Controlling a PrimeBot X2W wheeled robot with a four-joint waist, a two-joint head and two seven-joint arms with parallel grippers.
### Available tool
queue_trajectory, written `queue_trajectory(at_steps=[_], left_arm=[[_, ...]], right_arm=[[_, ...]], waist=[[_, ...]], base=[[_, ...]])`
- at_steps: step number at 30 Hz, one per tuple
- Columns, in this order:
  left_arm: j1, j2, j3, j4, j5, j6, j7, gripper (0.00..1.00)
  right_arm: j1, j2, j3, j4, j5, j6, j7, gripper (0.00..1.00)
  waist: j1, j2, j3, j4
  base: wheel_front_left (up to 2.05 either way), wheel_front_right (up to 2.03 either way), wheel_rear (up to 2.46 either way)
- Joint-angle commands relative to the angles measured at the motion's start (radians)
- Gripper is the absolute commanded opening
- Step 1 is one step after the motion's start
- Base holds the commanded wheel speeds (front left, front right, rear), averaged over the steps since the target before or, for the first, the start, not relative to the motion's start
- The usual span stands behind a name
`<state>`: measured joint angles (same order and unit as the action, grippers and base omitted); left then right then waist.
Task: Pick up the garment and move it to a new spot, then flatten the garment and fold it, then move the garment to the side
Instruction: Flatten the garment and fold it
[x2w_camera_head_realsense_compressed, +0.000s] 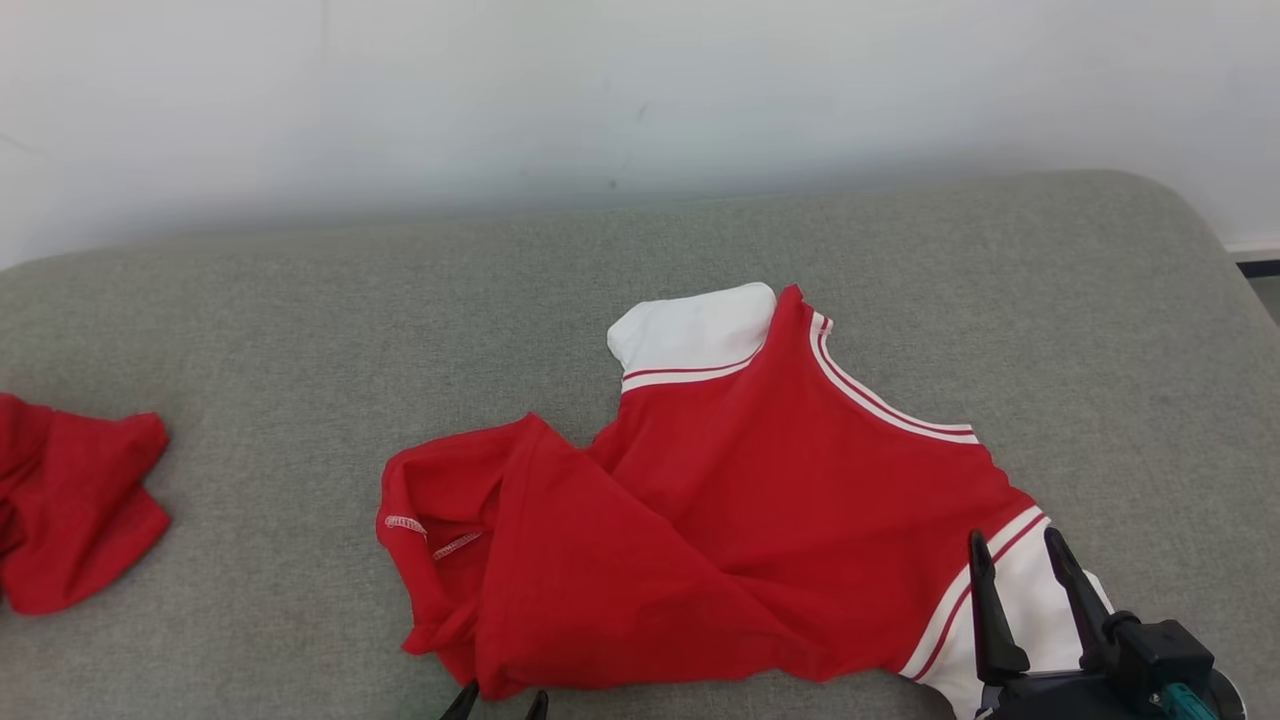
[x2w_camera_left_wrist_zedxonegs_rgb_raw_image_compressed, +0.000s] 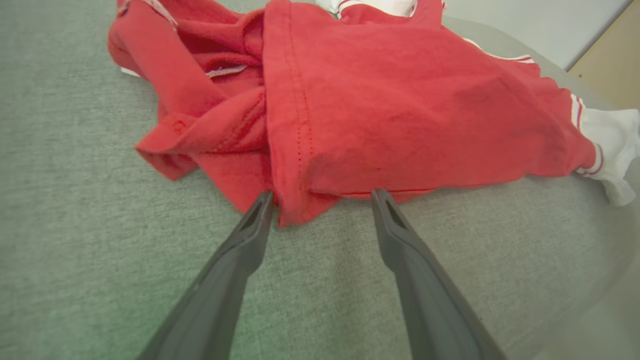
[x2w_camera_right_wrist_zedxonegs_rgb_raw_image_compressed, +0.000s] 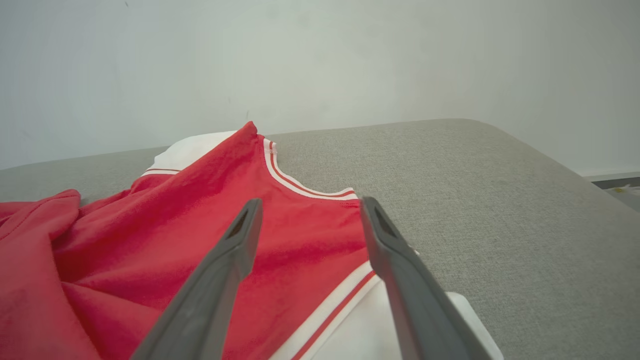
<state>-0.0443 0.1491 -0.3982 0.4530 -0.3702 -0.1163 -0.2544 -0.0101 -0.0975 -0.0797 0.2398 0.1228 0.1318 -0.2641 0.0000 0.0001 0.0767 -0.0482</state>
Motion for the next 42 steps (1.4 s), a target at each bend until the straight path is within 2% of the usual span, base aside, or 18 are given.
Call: queue_trajectory(at_steps=[1, 5, 6, 7, 8, 9, 14, 21, 26, 30, 35, 42], left_arm=[[-0.014, 0.001, 0.0, 0.014, 0.001, -0.004, -0.008, 1.0], [-0.027, -0.004, 0.001, 0.036, -0.006, -0.005, -0.01, 1.0], [-0.03, -0.004, -0.001, 0.04, -0.005, -0.006, -0.01, 0.93], [-0.035, -0.004, -0.004, 0.039, -0.002, -0.006, -0.01, 0.52], [-0.037, -0.009, -0.001, 0.035, -0.011, -0.008, -0.011, 0.24], [-0.038, -0.011, -0.002, 0.033, -0.014, -0.009, -0.011, 0.0], [-0.018, 0.004, -0.009, 0.004, 0.006, -0.003, -0.011, 0.0], [0.03, 0.052, -0.008, -0.169, 0.029, 0.016, 0.008, 0.0], [0.073, 0.096, 0.021, -0.329, 0.022, 0.054, 0.047, 0.0], [0.116, 0.118, 0.034, -0.404, 0.007, 0.074, 0.085, 0.0], [0.181, 0.128, 0.011, -0.411, -0.058, 0.039, 0.134, 0.0], [0.256, 0.107, -0.003, -0.302, -0.122, 0.023, 0.112, 0.0]], right_arm=[[-0.006, -0.002, -0.001, -0.003, 0.005, -0.002, 0.0, 1.0], [-0.009, -0.002, -0.004, -0.005, 0.006, -0.002, 0.0, 1.0], [-0.009, -0.001, -0.004, -0.007, 0.004, -0.002, 0.0, 1.0], [-0.009, 0.001, -0.004, -0.01, 0.001, -0.002, 0.0, 1.0], [-0.008, 0.003, -0.005, -0.012, -0.001, -0.002, 0.0, 1.0], [-0.007, 0.003, -0.007, -0.013, -0.001, -0.002, 0.0, 1.0], [0.008, 0.005, -0.015, -0.011, -0.003, -0.002, 0.0, 1.0], [0.016, 0.007, -0.026, -0.008, -0.001, -0.002, 0.0, 1.0], [0.017, 0.011, -0.021, -0.002, 0.004, -0.002, 0.0, 1.0], [0.017, 0.012, -0.016, 0.003, 0.004, -0.002, 0.0, 1.0], [0.015, 0.004, -0.016, 0.011, 0.008, -0.002, 0.0, 1.0], [0.026, -0.003, -0.029, 0.021, 0.007, -0.002, 0.0, 1.0]], waist=[[0.0, -0.0001, 0.009, -0.008], [0.0, -0.0001, 0.016, -0.012], [0.0, -0.0001, 0.018, -0.013], [0.0, -0.0001, 0.019, -0.014], [0.0, -0.0001, 0.02, -0.014], [0.0, -0.0001, 0.02, -0.013], [0.0, -0.0001, 0.014, -0.002], [0.0, -0.0001, 0.007, 0.037], [0.0, -0.0001, 0.001, 0.067], [0.0, -0.0001, -0.005, 0.078], [0.0, -0.0001, -0.007, 0.083], [0.0, -0.0001, -0.011, 0.087]], base=[[0.0, 0.0, 0.0], [0.0, 0.0, 0.0], [0.0, 0.0, 0.0], [0.0, 0.0, 0.0], [0.0, 0.0, 0.0], [0.0, 0.0, 0.0], [0.0, 0.0, 0.0], [0.0, 0.0, 0.0], [0.0, 0.0, 0.0], [0.0, 0.0, 0.0], [0.0, 0.0, 0.0], [0.0, 0.0, 0.0]])
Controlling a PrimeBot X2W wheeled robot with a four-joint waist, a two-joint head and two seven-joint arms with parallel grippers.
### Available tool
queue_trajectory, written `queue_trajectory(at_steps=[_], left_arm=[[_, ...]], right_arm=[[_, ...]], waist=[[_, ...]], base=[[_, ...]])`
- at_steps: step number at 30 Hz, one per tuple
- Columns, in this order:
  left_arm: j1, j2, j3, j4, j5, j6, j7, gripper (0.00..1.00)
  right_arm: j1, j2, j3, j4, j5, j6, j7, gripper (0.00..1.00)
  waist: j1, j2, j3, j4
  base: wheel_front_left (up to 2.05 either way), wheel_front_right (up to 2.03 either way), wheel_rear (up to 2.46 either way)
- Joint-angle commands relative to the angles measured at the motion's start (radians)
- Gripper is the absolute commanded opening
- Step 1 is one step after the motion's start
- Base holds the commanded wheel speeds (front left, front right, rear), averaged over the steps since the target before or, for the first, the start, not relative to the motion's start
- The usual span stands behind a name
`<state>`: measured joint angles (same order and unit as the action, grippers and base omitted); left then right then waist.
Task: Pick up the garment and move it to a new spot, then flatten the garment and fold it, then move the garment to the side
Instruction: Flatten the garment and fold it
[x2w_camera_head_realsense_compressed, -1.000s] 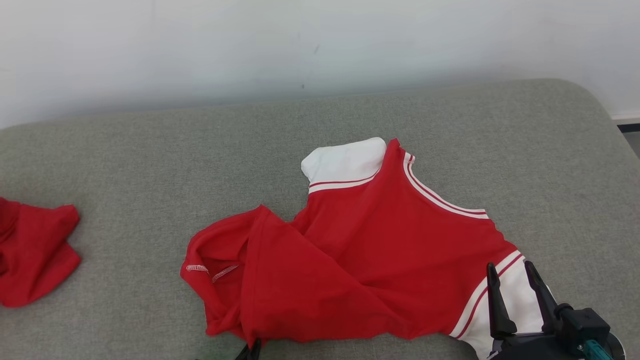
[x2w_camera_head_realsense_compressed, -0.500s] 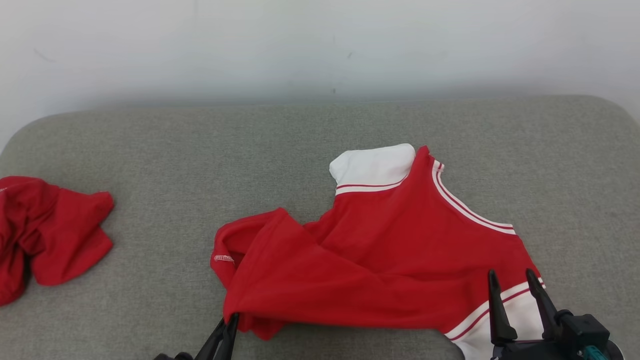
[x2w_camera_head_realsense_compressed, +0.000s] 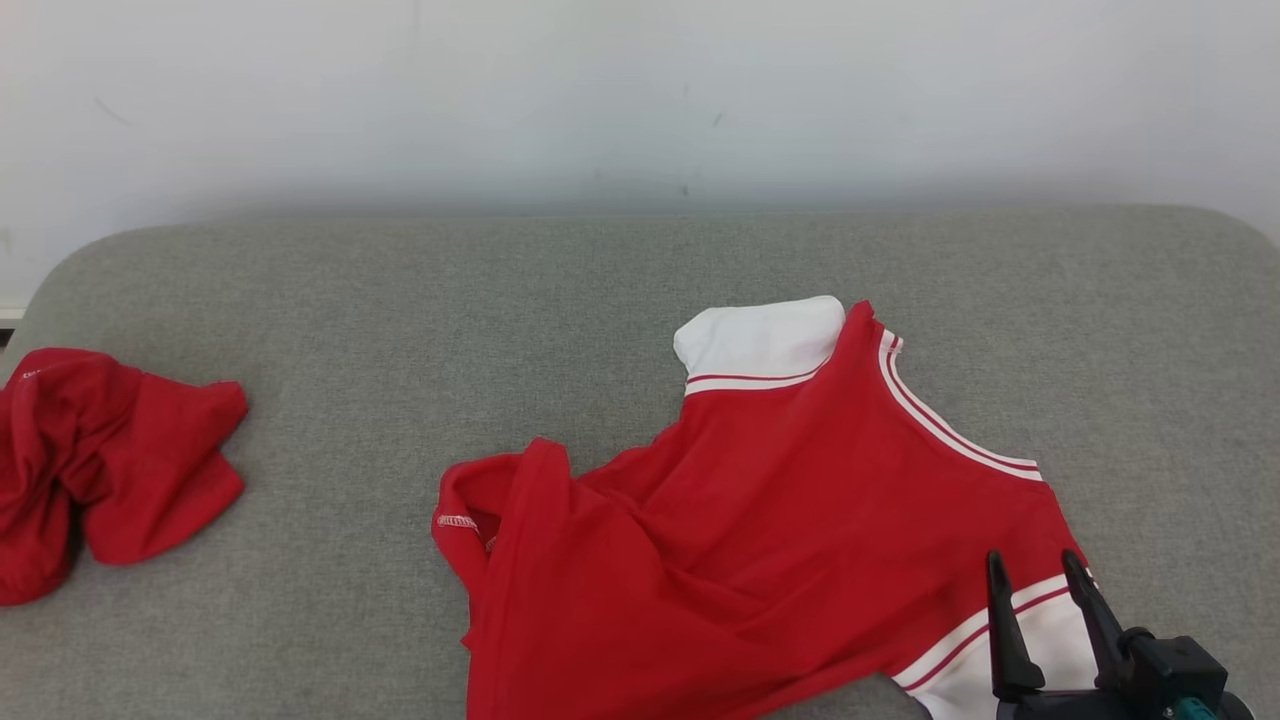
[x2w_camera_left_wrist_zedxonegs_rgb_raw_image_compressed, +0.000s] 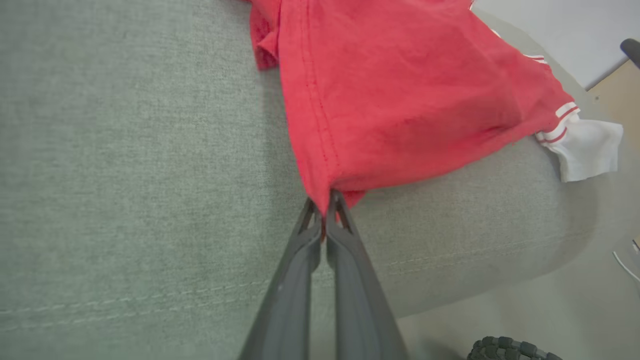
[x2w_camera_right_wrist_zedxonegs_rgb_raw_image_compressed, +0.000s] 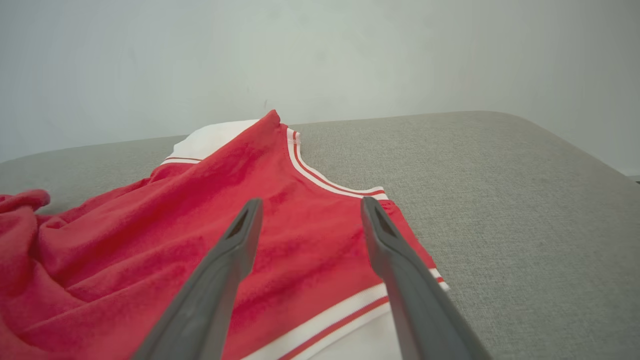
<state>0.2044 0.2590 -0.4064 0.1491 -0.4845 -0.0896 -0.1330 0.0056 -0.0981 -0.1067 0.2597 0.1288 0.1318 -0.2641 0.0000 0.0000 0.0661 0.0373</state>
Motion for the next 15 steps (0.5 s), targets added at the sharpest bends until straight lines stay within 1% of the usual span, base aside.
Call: queue_trajectory(at_steps=[1, 4, 9, 13, 15], left_arm=[[0.012, -0.008, 0.005, 0.023, -0.017, -0.007, -0.014, 0.0], [-0.003, 0.002, 0.017, 0.087, -0.021, -0.009, -0.053, 0.0], [-0.036, 0.03, 0.075, 0.115, -0.019, 0.01, -0.098, 0.0], [-0.049, 0.038, 0.071, 0.141, -0.022, -0.002, -0.107, 0.0], [-0.055, 0.032, 0.063, 0.157, -0.026, -0.005, -0.109, 0.0]], right_arm=[[0.013, -0.003, -0.004, 0.004, 0.0, -0.002, 0.0, 1.0], [0.018, -0.004, -0.01, 0.011, -0.004, -0.002, 0.0, 1.0], [0.017, -0.007, -0.006, 0.017, -0.007, -0.002, 0.0, 1.0], [0.017, -0.011, -0.001, 0.026, -0.002, -0.002, 0.0, 1.0], [0.02, -0.009, -0.001, 0.032, 0.0, -0.002, 0.0, 1.0]], waist=[[0.0, 0.0, -0.002, 0.004], [0.0, 0.0, -0.011, 0.011], [0.0, 0.0, -0.021, 0.013], [0.0, 0.0, -0.023, 0.01], [0.0, 0.0, -0.026, 0.006]], base=[[0.0, 0.0, 0.0], [0.0, 0.0, 0.0], [0.0, 0.0, 0.0], [0.0, 0.0, 0.0], [0.0, 0.0, 0.0]])
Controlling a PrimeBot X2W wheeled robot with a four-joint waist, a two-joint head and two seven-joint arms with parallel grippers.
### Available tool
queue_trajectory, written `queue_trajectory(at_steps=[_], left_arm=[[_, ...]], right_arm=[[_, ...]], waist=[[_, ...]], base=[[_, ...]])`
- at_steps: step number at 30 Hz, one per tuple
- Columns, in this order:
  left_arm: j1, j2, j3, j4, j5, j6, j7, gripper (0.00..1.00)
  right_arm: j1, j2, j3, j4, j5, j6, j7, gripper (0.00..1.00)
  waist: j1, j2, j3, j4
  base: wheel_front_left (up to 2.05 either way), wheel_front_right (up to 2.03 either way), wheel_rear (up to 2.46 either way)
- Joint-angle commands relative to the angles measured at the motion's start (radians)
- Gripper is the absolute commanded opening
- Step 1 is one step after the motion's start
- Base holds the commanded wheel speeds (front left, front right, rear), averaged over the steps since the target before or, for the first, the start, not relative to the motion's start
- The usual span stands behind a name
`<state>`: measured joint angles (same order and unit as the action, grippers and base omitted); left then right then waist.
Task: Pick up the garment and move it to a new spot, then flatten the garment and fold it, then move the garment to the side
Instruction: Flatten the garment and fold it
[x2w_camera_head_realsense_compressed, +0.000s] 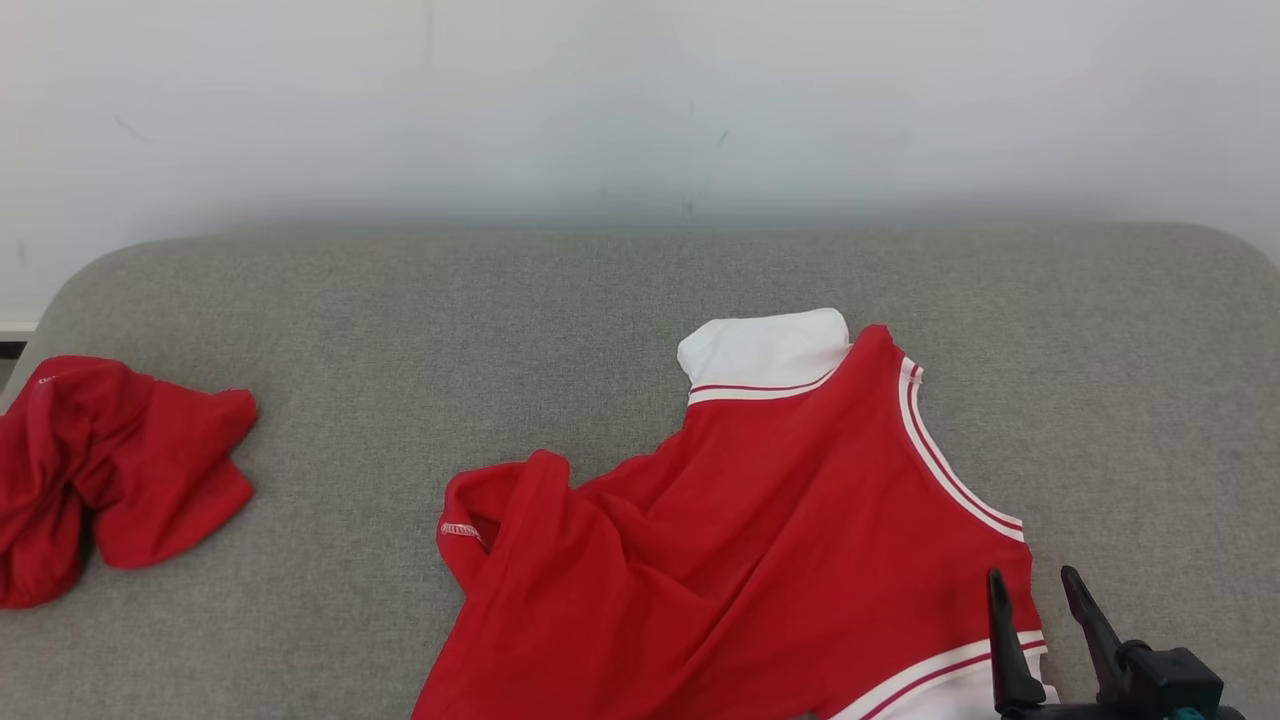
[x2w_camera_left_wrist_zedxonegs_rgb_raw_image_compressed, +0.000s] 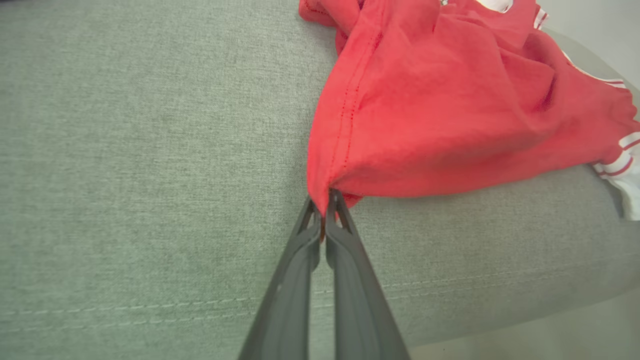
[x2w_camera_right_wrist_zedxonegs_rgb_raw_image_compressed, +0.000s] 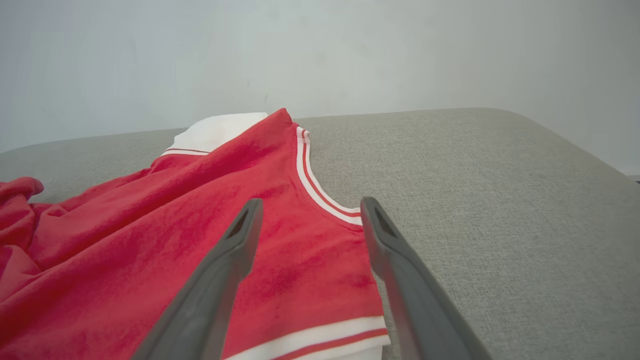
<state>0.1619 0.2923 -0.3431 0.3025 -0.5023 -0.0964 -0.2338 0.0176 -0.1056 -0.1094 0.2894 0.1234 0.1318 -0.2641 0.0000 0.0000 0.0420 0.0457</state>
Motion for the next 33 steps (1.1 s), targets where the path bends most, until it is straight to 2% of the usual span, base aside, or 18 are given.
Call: queue_trajectory(at_steps=[1, 2, 3, 4, 5, 9, 14, 22, 29, 33], left_arm=[[-0.015, -0.006, -0.001, 0.011, -0.009, 0.0, -0.01, 0.0], [-0.013, -0.012, -0.003, 0.019, -0.01, -0.002, -0.013, 0.17], [-0.011, -0.017, -0.004, 0.026, -0.009, -0.003, -0.015, 0.45], [-0.011, -0.02, 0.0, 0.03, -0.007, 0.0, -0.02, 0.85], [-0.011, -0.023, 0.003, 0.035, 0.0, 0.001, -0.023, 1.0], [-0.006, -0.037, 0.023, 0.03, 0.021, 0.007, -0.03, 1.0], [0.023, -0.072, 0.121, -0.056, 0.074, 0.023, -0.031, 1.0], [0.007, -0.158, 0.258, -0.184, 0.207, 0.008, -0.032, 1.0], [-0.066, -0.195, 0.268, -0.15, 0.271, -0.018, -0.032, 1.0], [-0.165, -0.176, 0.247, -0.084, 0.283, -0.029, -0.032, 1.0]], right_arm=[[0.01, -0.001, 0.0, 0.005, 0.006, -0.002, 0.0, 1.0], [0.012, -0.001, -0.003, 0.006, 0.007, -0.002, 0.0, 1.0], [0.014, -0.001, -0.005, 0.007, 0.008, -0.002, 0.0, 1.0], [0.017, -0.001, -0.006, 0.007, 0.008, -0.002, 0.0, 1.0], [0.02, -0.001, -0.009, 0.006, 0.008, -0.002, 0.0, 1.0], [0.034, -0.002, -0.018, 0.001, 0.007, -0.002, 0.0, 1.0], [0.068, -0.005, -0.042, -0.01, 0.005, -0.002, 0.0, 1.0], [0.069, -0.001, -0.04, -0.014, -0.008, -0.002, 0.0, 1.0], [0.042, -0.006, -0.021, -0.011, -0.005, -0.002, 0.0, 1.0], [0.023, -0.006, -0.006, -0.01, -0.005, -0.002, 0.0, 1.0]], waist=[[0.0, 0.0, -0.003, -0.003], [0.0, 0.0, -0.006, -0.005], [0.0, 0.0, -0.008, -0.006], [0.0, 0.0, -0.009, -0.006], [0.0, 0.0, -0.011, -0.007], [0.0, 0.0, -0.019, -0.006], [0.0, 0.0, -0.032, -0.002], [0.0, 0.0, -0.04, -0.009], [0.0, 0.0, -0.037, -0.018], [0.0, 0.0, -0.017, -0.029]], base=[[0.0, 0.0, 0.0], [0.0, 0.0, 0.0], [0.0, 0.0, 0.0], [0.0, 0.0, 0.0], [0.0, 0.0, 0.0], [0.0, 0.0, 0.0], [0.0, 0.0, 0.0], [0.0, 0.0, 0.0], [0.0, 0.0, 0.0], [0.0, 0.0, 0.0]])
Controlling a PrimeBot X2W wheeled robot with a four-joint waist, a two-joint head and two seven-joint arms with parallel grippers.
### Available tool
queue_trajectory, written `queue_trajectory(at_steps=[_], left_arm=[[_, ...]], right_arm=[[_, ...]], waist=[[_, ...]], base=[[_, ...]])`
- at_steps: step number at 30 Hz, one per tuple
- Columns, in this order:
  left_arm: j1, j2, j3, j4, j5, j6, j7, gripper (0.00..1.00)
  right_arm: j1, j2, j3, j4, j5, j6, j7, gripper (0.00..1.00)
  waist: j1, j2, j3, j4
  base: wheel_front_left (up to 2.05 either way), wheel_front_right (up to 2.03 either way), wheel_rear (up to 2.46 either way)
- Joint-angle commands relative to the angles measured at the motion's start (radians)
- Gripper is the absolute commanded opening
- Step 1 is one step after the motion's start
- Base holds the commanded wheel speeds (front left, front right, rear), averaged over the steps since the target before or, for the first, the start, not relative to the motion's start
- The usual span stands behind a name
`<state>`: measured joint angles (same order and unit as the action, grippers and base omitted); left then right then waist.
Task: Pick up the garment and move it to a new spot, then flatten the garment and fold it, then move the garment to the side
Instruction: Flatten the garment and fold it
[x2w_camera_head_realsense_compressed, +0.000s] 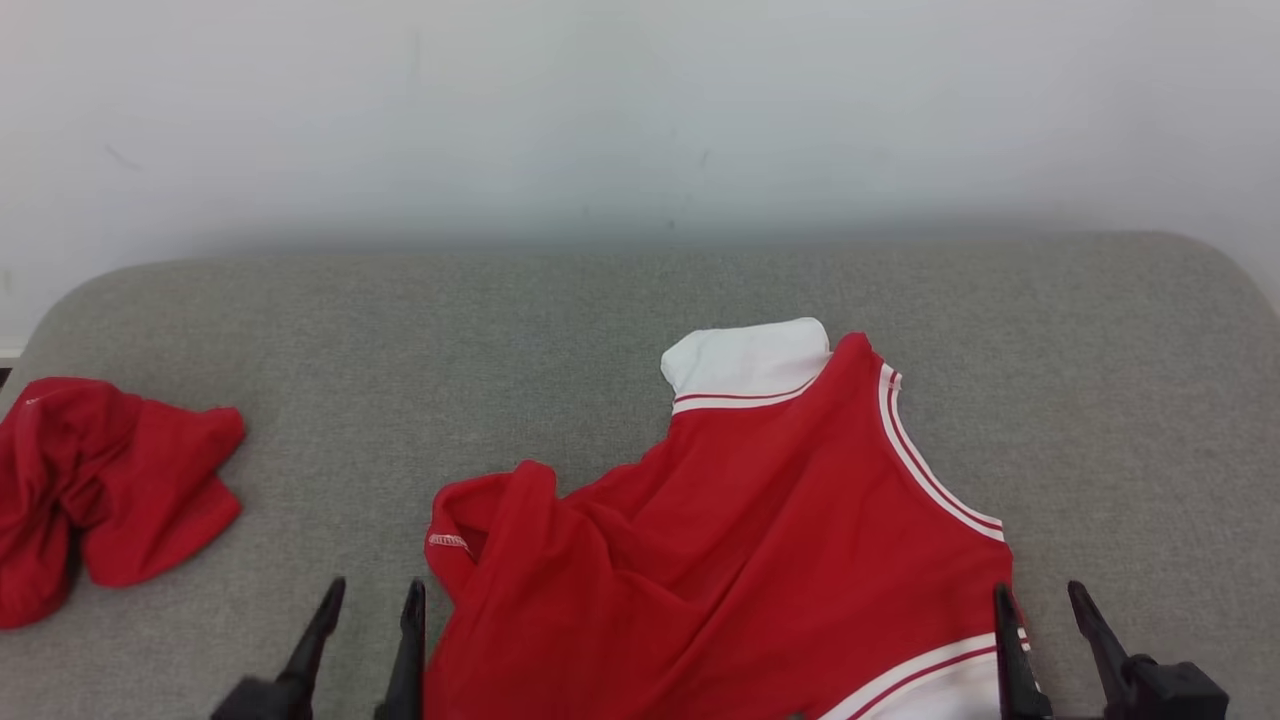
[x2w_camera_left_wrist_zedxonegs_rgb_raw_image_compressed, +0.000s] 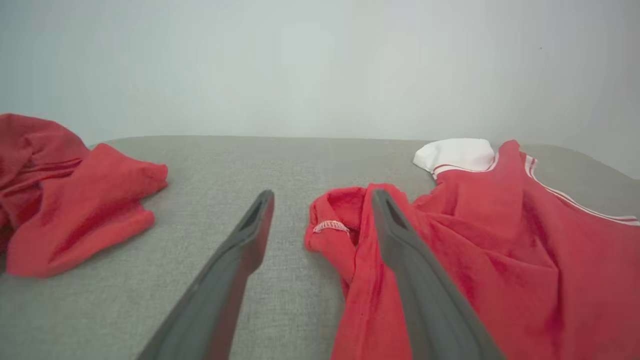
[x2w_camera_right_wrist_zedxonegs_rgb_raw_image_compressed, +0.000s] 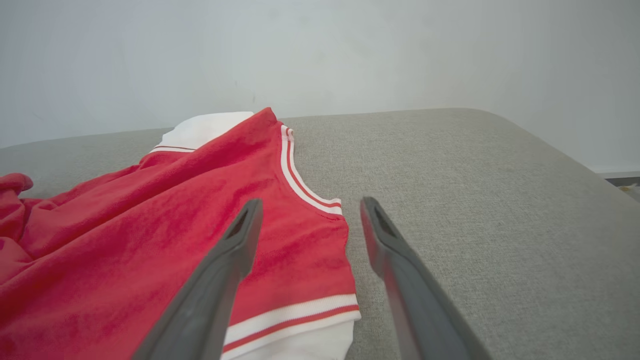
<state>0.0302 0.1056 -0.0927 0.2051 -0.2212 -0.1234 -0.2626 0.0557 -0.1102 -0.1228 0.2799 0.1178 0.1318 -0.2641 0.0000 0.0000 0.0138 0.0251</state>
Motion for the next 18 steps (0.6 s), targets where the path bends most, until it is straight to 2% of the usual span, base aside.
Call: queue_trajectory(at_steps=[1, 5, 10, 18], left_arm=[[-0.067, 0.019, -0.007, 0.03, 0.002, -0.004, -0.003, 1.0], [-0.18, 0.068, -0.035, 0.122, -0.016, -0.006, -0.003, 1.0], [-0.287, 0.145, -0.121, 0.267, -0.081, -0.006, 0.022, 1.0], [-0.394, 0.197, -0.232, 0.449, -0.187, -0.006, 0.065, 1.0]], right_arm=[[-0.019, 0.0, 0.011, 0.001, 0.001, -0.002, 0.0, 1.0], [-0.046, 0.01, 0.03, 0.006, 0.0, -0.002, 0.0, 1.0], [-0.07, 0.02, 0.038, 0.017, 0.011, -0.002, 0.0, 1.0], [-0.083, 0.028, 0.029, 0.02, 0.01, -0.002, 0.0, 1.0]], waist=[[0.0, 0.0, 0.017, -0.013], [0.0, 0.0, 0.045, -0.048], [0.0, 0.0, 0.071, -0.093], [0.0, 0.0, 0.105, -0.132]], base=[[0.0, 0.0, 0.0], [0.0, 0.0, 0.0], [0.0, 0.0, 0.0], [0.0, 0.0, 0.0]])
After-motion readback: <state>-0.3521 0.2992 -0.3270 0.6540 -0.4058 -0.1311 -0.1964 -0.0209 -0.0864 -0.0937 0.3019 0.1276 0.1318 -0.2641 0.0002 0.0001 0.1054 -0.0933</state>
